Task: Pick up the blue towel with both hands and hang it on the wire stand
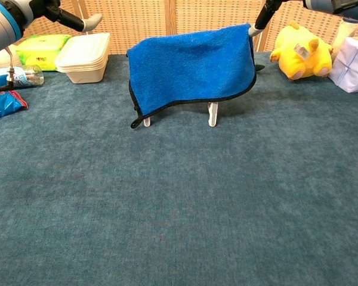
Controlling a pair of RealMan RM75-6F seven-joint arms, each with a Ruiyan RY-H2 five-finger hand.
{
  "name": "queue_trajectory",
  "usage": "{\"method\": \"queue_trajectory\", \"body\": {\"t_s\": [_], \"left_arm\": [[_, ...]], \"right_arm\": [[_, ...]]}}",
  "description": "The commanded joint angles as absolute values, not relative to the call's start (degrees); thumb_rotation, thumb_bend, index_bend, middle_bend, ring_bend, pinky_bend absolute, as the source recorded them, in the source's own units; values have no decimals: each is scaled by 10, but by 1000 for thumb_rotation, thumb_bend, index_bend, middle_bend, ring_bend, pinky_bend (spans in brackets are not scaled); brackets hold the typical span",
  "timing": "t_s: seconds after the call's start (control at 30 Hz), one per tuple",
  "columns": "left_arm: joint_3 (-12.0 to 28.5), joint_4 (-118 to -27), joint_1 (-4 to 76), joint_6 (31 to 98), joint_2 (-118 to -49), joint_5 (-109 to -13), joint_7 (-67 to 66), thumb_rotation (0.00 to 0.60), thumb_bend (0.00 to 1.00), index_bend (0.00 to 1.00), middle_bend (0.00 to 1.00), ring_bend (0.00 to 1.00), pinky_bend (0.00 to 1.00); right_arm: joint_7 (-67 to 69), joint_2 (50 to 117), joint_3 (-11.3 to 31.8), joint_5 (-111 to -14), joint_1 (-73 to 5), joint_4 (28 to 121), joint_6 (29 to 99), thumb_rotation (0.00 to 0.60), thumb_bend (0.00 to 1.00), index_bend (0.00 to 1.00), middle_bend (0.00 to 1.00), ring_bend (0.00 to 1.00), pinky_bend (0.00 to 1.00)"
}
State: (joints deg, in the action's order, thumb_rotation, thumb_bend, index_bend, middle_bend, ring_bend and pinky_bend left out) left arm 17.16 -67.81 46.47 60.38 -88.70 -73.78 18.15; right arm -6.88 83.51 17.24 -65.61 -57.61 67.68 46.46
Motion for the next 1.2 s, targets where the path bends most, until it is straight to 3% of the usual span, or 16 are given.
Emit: {"method": "queue_trajectory", "body": {"t_s": [0.03,0.67,0.93,1.2], "left_arm": [[172,-679,463,605,-886,-738,182,600,574,32,0,0,0],[174,-716,442,626,-854,-740,178,600,573,14,0,0,0],[166,-770,401,653,-813,-733,176,600,570,21,0,0,0],[141,-846,346,687,-761,-733,158,600,570,89,0,0,0]], "right_arm": [[-81,831,165,-661,-575,677,466,600,275,0,73,0,0],[-149,798,118,-702,-553,682,484,600,207,0,33,0,0],[-137,756,115,-707,-513,727,525,600,208,0,32,0,0],[-93,722,119,-713,-459,779,591,600,243,0,39,0,0]]}}
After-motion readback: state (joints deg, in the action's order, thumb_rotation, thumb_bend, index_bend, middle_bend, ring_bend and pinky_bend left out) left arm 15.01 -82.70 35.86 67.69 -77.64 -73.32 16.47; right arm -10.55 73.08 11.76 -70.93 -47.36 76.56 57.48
